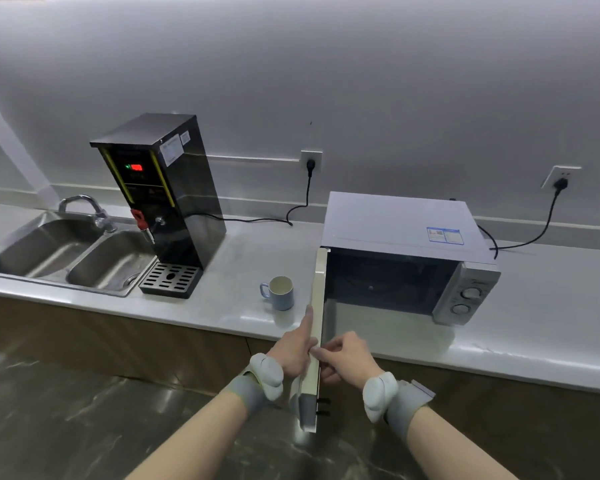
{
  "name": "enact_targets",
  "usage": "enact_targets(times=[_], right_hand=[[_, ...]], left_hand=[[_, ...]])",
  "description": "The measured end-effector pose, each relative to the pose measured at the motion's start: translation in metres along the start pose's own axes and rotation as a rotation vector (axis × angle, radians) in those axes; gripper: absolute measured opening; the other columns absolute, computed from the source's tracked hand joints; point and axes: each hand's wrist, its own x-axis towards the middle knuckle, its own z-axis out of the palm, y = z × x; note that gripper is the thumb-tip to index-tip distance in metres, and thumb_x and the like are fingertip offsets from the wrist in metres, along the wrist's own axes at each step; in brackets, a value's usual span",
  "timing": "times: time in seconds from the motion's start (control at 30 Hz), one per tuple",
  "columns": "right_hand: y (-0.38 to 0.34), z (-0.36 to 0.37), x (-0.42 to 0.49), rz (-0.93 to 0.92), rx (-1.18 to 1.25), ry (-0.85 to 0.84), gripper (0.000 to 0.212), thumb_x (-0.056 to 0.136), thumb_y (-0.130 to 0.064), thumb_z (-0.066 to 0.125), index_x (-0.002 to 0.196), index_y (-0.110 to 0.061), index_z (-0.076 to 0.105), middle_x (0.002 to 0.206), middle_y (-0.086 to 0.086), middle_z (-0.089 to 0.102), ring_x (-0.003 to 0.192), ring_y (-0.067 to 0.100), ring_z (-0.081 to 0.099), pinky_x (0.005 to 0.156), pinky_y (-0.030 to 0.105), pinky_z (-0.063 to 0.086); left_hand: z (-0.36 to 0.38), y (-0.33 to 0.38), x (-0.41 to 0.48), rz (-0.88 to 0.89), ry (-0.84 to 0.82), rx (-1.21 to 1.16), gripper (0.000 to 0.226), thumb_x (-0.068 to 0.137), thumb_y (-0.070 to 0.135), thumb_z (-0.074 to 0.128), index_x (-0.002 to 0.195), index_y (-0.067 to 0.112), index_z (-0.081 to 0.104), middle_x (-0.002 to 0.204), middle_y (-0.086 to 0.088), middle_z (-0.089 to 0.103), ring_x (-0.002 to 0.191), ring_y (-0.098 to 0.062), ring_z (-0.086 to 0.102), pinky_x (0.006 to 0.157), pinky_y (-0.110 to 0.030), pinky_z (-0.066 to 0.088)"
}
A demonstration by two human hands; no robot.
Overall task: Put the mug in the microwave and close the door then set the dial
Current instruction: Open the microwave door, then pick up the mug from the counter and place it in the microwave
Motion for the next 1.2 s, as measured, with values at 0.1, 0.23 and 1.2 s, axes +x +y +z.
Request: enact_targets(times=[0.1, 0.23, 1.2], right_hand=[[-0.002, 0.001, 0.001, 0.001, -0.087, -0.024, 0.043, 0.094, -0.031, 0.076, 0.112, 0.007, 0.066, 0.096, 0.027, 0.077, 0.079, 0.036, 0.08, 0.074, 0.045, 0.067], [-0.006, 0.004, 0.004, -0.059, -0.245, -0.042, 0.038, 0.094, -0.035, 0.074, 0.106, 0.0, 0.07, 0.089, 0.017, 0.077, 0.067, 0.027, 0.078, 0.069, 0.037, 0.068], [-0.091, 0.15, 0.093, -0.119, -0.543, 0.073, 0.026, 0.091, -0.013, 0.074, 0.112, -0.023, 0.063, 0.106, -0.002, 0.065, 0.096, 0.011, 0.063, 0.092, 0.025, 0.055]], left_hand=[[-0.002, 0.003, -0.002, -0.035, 0.015, -0.016, 0.083, 0.104, 0.007, 0.043, 0.161, 0.027, -0.014, 0.099, -0.007, 0.056, 0.094, -0.02, 0.057, 0.101, -0.037, 0.046], [-0.002, -0.002, -0.005, -0.083, 0.072, -0.044, 0.072, 0.108, 0.016, 0.04, 0.162, 0.029, -0.005, 0.108, -0.014, 0.063, 0.105, -0.029, 0.064, 0.1, -0.035, 0.043], [-0.109, -0.189, 0.042, -0.274, 0.119, -0.256, 0.062, 0.108, 0.044, 0.031, 0.157, 0.006, 0.029, 0.165, -0.012, 0.033, 0.15, -0.032, 0.036, 0.124, -0.041, 0.026]])
